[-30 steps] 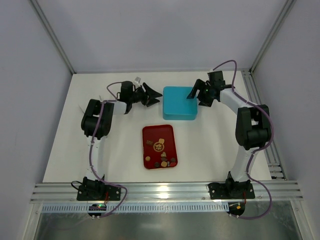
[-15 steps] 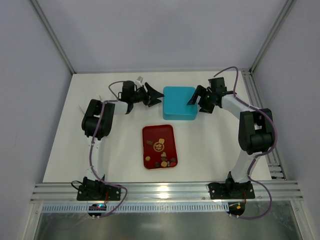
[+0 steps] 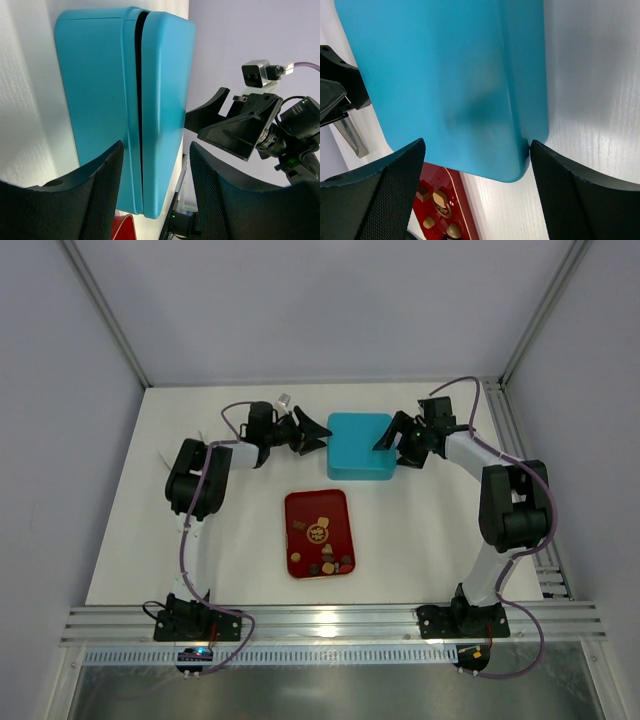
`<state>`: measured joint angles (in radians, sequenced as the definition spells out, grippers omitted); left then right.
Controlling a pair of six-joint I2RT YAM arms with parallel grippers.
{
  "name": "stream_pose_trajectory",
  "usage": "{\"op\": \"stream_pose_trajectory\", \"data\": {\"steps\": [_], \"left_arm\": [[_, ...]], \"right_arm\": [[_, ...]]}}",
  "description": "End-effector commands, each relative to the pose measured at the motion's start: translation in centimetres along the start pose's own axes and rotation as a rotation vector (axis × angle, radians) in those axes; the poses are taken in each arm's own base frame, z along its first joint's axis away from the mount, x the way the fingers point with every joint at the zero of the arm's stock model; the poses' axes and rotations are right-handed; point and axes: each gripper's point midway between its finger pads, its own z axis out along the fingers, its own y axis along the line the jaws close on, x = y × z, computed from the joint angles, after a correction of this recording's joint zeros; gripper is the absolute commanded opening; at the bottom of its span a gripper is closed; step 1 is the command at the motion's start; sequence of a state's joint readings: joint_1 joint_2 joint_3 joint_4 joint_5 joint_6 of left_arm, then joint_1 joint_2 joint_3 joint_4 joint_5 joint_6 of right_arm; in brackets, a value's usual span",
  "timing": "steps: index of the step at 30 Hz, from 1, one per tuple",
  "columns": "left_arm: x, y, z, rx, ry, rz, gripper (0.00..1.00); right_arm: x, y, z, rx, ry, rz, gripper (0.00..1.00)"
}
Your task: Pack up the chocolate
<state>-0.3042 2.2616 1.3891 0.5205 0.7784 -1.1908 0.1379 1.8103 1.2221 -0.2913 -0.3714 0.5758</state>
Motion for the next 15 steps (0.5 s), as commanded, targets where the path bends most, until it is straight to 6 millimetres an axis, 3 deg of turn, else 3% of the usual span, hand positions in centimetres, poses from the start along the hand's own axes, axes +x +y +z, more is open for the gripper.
{"op": "stream_pose_trajectory", "data": {"steps": [1,15], "left_arm": [[-0.7,-4.0,-0.4,0.06,-0.01,0.086,0.55],[-0.2,-3.6,-0.1,0.028,0.006,0.095,0.54]], "right_arm": [[-1.3,2.2,-1.6,-0.072,-0.05,-0.01,0.86],[-2.4,4.5,-3.1,-0.163,-0.063,0.018,0.86]]}}
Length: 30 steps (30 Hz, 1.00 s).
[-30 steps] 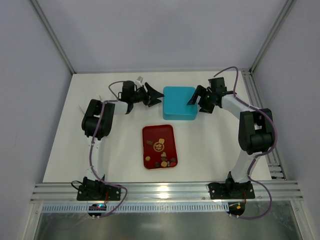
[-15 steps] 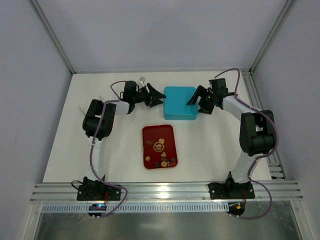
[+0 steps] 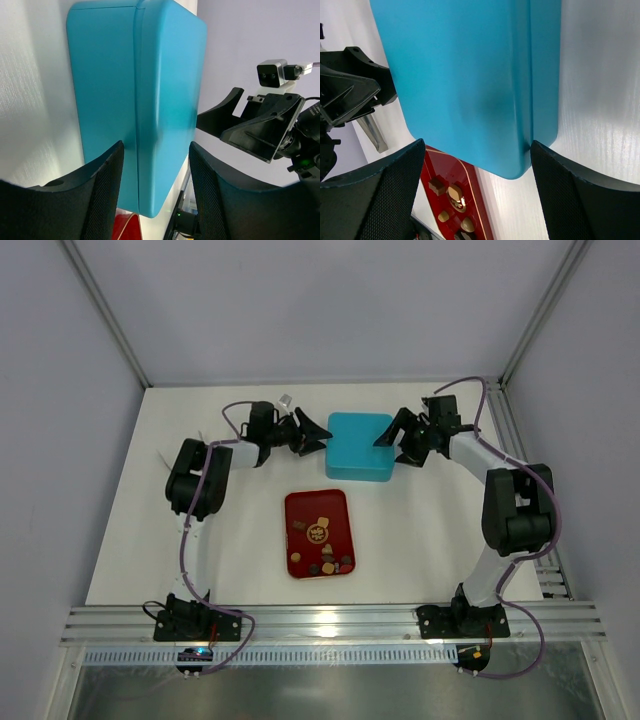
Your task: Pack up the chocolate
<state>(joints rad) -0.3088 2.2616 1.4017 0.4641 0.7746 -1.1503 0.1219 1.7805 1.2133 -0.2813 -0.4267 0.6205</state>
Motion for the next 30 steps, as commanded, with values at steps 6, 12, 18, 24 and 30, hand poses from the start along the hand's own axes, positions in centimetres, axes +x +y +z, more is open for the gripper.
{"op": "stream_pose_trajectory", "data": {"steps": [6,12,18,24,30], "left_arm": [[-0.6,-4.1,-0.4,0.056,-0.008,0.082,0.54],[-0.5,-3.8,-0.4,0.04,0.002,0.086,0.54],[-0.4,-2.6,-0.4,-0.035,0.004,0.096,0.54],[-0.3,-1.3,-0.2,-0.121,-0.004,0.088,0.54],[0.1,0.0,-0.2,-0.205,-0.013,0.079,0.53]], "right_arm": [[-2.0,3.6,-1.6,-0.117,-0.057,-0.026,0.86],[-2.1,3.1,-1.1,-0.097,-0.048,-0.026,0.86],[-3.0,1.9,-0.4,-0.021,-0.054,-0.053,0.86],[-3.9,0.6,1.1,0.029,-0.054,-0.066,0.86],[-3.9,-0.8,3.0,0.063,-0.035,-0.062,0.86]]}}
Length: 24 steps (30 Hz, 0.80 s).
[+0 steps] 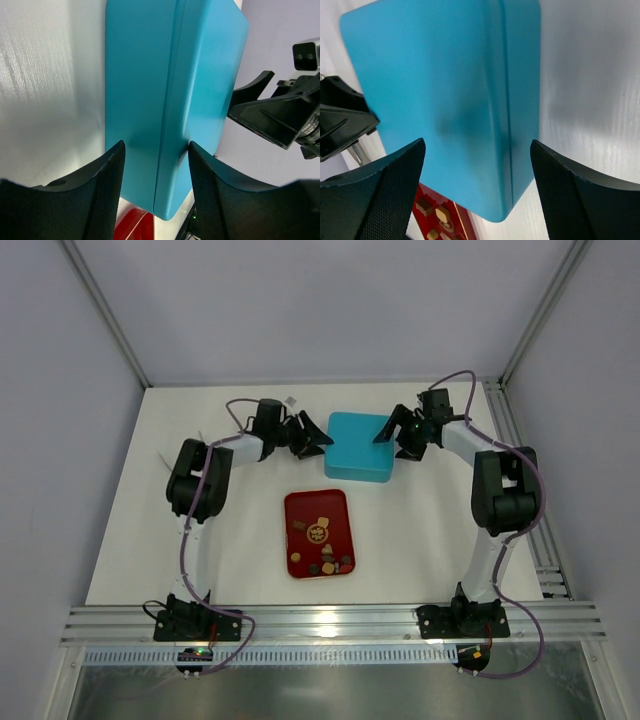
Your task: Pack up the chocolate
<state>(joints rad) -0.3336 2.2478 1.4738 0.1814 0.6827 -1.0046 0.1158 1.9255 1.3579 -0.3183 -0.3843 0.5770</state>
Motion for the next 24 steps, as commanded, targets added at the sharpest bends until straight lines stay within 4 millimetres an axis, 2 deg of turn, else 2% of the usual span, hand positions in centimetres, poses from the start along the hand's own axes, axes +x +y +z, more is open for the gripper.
{"op": "stream_pose_trajectory", "data": {"steps": [1,4,6,10,11,13,14,18,24], "left_arm": [[-0.5,-1.7,-0.7,-0.054,-0.042,0.053,0.52],[0.1,-1.3,-0.9,-0.112,-0.049,0.053,0.5],[1.1,-1.0,-0.9,-0.147,-0.032,0.059,0.49],[2.8,-1.8,-1.2,-0.184,-0.03,0.087,0.47],[3.3,-1.4,-1.3,-0.201,-0.03,0.085,0.47],[4.1,-2.2,-1.6,-0.196,-0.029,0.093,0.46],[4.6,-1.8,-1.7,-0.212,-0.028,0.09,0.45],[6.4,-2.5,-2.0,-0.216,-0.019,0.116,0.45],[5.9,-3.5,-2.8,-0.209,-0.04,0.147,0.46]], "right_arm": [[-1.3,0.1,0.7,0.012,-0.025,-0.032,0.86],[-1.0,0.5,1.1,0.003,-0.016,-0.031,0.84],[-0.7,0.4,1.1,0.015,-0.016,-0.039,0.83],[0.4,0.7,1.0,0.019,-0.009,-0.056,0.79],[0.6,0.7,1.0,0.019,-0.008,-0.058,0.77],[1.2,0.7,0.8,0.015,-0.007,-0.064,0.75],[1.6,0.5,0.8,0.019,0.0,-0.063,0.73],[2.1,1.0,0.2,0.017,-0.001,-0.095,0.71],[2.3,1.0,-0.4,0.036,-0.006,-0.109,0.72]]}}
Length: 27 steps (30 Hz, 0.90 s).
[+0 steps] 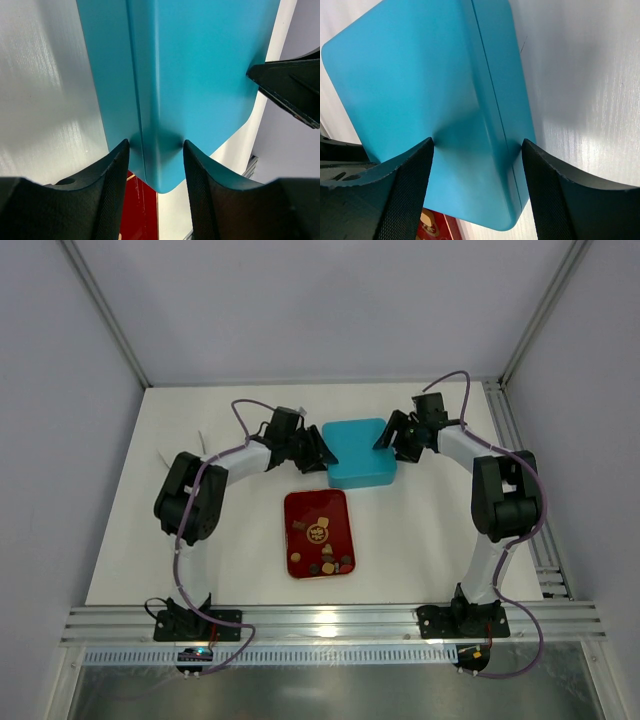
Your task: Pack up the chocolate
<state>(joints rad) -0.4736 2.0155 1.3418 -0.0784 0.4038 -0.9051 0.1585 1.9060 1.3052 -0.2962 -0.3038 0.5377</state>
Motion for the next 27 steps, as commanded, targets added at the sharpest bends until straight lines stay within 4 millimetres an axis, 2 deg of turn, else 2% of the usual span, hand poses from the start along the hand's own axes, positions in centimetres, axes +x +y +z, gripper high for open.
{"op": "stream_pose_trajectory", "data": {"steps": [1,10,13,19,20,22,23,27], "left_arm": [[-0.9,-2.2,-1.5,0.043,-0.033,0.053,0.47],[-5.1,-6.1,-4.5,0.133,-0.11,0.123,0.57],[-6.9,-6.3,-4.8,0.136,-0.136,0.122,0.58],[-9.8,-5.1,-3.9,0.101,-0.159,0.116,0.58],[-9.8,-4.4,-3.0,0.09,-0.15,0.111,0.58],[-10.7,-4.5,-2.6,0.091,-0.159,0.119,0.58],[-10.5,-3.7,-1.8,0.078,-0.146,0.116,0.58],[-11.2,-2.6,-0.5,0.036,-0.151,0.126,0.58]], "right_arm": [[0.7,1.5,-1.1,-0.013,0.009,-0.042,0.72],[-1.6,2.4,-2.2,-0.024,-0.045,-0.079,0.83],[-3.1,2.7,-2.7,-0.038,-0.084,-0.078,0.87],[-5.4,3.3,-2.0,-0.094,-0.12,-0.083,0.9],[-5.9,3.6,-2.0,-0.102,-0.129,-0.084,0.91],[-6.5,3.7,-1.2,-0.112,-0.134,-0.088,0.91],[-6.7,3.7,-1.0,-0.114,-0.136,-0.089,0.91],[-7.6,3.7,0.2,-0.128,-0.149,-0.095,0.91]]}}
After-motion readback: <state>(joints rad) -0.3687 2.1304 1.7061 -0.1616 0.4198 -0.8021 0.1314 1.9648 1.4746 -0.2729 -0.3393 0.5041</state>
